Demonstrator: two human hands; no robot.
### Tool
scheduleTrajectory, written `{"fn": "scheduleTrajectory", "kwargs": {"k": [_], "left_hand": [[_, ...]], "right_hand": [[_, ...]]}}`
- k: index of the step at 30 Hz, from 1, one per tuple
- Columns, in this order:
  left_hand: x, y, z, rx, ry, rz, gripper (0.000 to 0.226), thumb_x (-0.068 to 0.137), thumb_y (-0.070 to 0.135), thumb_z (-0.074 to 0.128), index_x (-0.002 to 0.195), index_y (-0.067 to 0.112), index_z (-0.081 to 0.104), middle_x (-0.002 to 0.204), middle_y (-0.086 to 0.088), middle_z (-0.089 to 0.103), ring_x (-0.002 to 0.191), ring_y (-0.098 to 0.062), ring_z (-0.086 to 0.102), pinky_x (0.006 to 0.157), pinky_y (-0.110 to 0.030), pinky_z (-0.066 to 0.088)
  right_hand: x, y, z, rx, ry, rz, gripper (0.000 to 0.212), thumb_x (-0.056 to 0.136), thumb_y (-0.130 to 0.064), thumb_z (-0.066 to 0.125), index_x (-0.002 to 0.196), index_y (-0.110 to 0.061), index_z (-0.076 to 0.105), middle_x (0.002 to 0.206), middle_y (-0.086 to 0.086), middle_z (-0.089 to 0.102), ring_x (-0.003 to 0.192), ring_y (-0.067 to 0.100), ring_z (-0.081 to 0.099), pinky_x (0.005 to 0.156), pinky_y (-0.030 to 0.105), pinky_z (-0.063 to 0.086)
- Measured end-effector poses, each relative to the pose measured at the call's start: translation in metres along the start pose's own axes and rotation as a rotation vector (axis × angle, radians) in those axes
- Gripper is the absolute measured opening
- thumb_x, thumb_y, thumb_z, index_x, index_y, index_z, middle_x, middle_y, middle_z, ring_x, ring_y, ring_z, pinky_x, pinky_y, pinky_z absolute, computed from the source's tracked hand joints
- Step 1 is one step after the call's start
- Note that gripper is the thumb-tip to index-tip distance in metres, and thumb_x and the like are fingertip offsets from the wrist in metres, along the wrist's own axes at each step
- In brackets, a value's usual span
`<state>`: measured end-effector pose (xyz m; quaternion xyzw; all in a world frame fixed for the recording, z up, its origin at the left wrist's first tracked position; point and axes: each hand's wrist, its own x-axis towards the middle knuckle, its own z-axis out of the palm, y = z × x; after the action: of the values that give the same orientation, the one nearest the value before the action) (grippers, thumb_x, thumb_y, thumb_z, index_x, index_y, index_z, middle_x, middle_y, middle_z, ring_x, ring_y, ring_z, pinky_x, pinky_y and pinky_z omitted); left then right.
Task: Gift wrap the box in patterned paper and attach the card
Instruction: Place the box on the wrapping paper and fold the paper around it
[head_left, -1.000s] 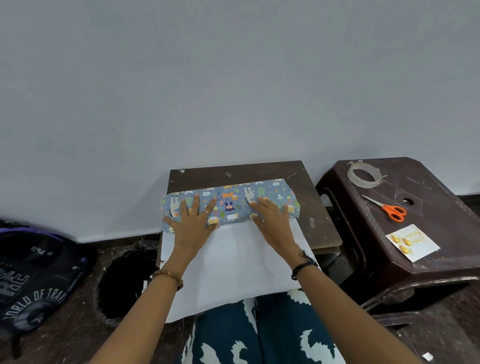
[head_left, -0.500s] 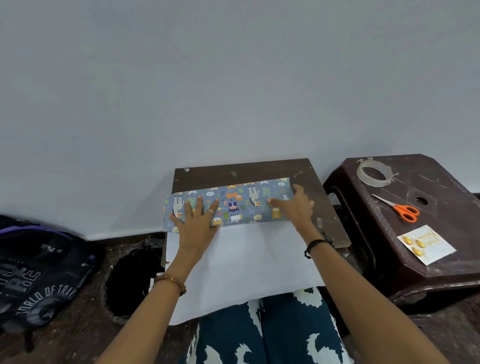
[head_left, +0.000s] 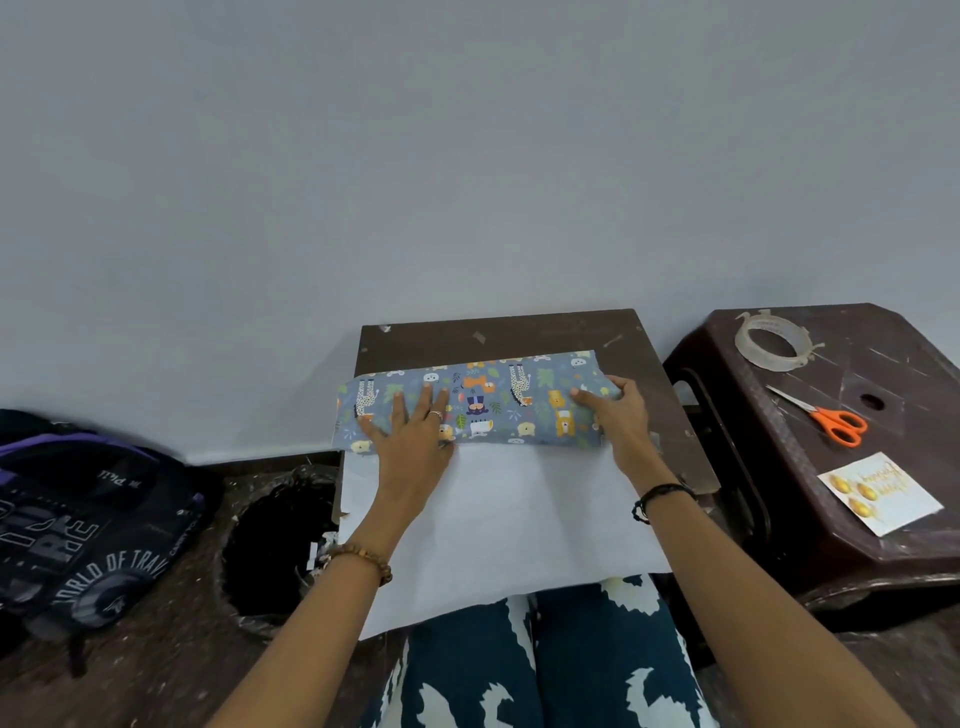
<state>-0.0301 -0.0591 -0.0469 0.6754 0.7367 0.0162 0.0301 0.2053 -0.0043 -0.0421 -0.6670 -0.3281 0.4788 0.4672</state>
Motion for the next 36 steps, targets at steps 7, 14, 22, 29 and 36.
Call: {"fn": "scheduleTrajectory", "kwargs": {"k": [7, 14, 22, 29, 36], "left_hand": [[0.001, 0.001, 0.001, 0.011, -0.005, -0.001, 0.066, 0.096, 0.039, 0.044, 0.149, 0.031, 0.007, 0.158, 0.007, 0.002, 0.145, -0.029, 0.004, 0.106, -0.068, 0.009], [-0.001, 0.003, 0.003, -0.017, 0.009, 0.000, 0.066, 0.096, 0.035, 0.044, 0.149, 0.030, 0.005, 0.158, 0.007, 0.000, 0.145, -0.029, 0.002, 0.104, -0.070, 0.005], [-0.003, 0.001, 0.013, -0.033, 0.058, 0.014, 0.068, 0.095, 0.032, 0.047, 0.149, 0.028, 0.007, 0.158, 0.005, 0.001, 0.144, -0.031, 0.002, 0.103, -0.070, 0.001], [-0.032, 0.027, 0.026, -0.100, 0.300, -0.020, 0.057, 0.086, 0.013, 0.044, 0.139, -0.001, 0.031, 0.144, -0.020, 0.039, 0.135, -0.030, 0.027, 0.115, -0.047, -0.006], [-0.071, 0.061, 0.043, -0.354, -0.056, 0.170, 0.103, 0.086, 0.052, 0.052, 0.143, 0.005, -0.020, 0.150, -0.008, -0.028, 0.144, -0.025, -0.008, 0.116, -0.053, 0.009]], "right_hand": [[-0.001, 0.002, -0.002, 0.137, -0.038, 0.041, 0.051, 0.074, -0.007, 0.077, 0.117, -0.008, 0.050, 0.101, 0.008, 0.060, 0.065, 0.012, 0.057, 0.049, 0.021, 0.046], [0.003, 0.001, -0.003, 0.183, -0.097, 0.078, 0.053, 0.077, -0.003, 0.074, 0.122, -0.003, 0.047, 0.110, 0.015, 0.061, 0.077, 0.020, 0.061, 0.058, 0.029, 0.051], [-0.025, -0.007, 0.028, -0.780, 0.053, -0.622, 0.082, 0.082, -0.014, 0.069, 0.147, -0.005, 0.019, 0.155, 0.014, 0.013, 0.144, 0.026, 0.009, 0.116, 0.037, 0.012], [-0.047, 0.009, 0.066, -1.319, -0.469, -0.903, 0.054, 0.097, -0.024, 0.047, 0.147, -0.031, 0.025, 0.156, -0.003, 0.019, 0.144, 0.019, 0.015, 0.113, 0.052, 0.011], [-0.040, 0.001, 0.070, -1.325, -0.391, -0.960, 0.050, 0.094, -0.023, 0.053, 0.140, -0.034, 0.038, 0.148, -0.008, 0.036, 0.137, 0.015, 0.034, 0.108, 0.046, 0.027]]}}
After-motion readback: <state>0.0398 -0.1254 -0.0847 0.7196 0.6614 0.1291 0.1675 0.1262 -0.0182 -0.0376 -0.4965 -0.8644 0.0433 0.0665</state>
